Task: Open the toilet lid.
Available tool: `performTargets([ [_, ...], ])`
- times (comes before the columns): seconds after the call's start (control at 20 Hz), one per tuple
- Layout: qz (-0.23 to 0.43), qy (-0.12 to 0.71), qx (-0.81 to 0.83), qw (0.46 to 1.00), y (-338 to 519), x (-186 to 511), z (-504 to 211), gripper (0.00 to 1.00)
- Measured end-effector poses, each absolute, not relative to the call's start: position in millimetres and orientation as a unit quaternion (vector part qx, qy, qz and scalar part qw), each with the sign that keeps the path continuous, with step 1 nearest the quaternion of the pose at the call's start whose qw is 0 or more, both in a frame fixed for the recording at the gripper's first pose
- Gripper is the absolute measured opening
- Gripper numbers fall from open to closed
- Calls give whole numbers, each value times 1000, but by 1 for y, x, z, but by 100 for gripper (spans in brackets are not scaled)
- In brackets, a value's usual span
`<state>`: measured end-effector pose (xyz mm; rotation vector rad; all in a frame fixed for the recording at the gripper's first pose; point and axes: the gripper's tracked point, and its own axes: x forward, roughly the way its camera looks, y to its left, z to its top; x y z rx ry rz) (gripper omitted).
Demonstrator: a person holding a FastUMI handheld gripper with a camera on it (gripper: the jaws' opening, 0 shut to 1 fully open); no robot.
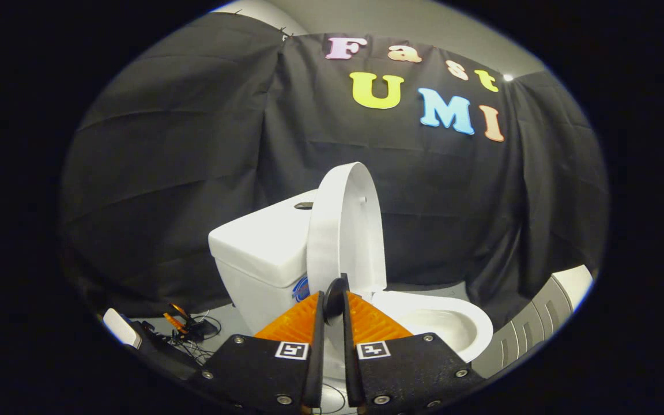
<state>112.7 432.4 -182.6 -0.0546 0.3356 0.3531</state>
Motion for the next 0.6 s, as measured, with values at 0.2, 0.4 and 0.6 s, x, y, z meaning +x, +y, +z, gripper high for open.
performTargets([
  [0.2,195,176,7,965,437,96,-177,27],
  [0.4,226,158,26,961,439,75,-157,38],
  [0.6,247,129,43,960,424,59,-125,94],
])
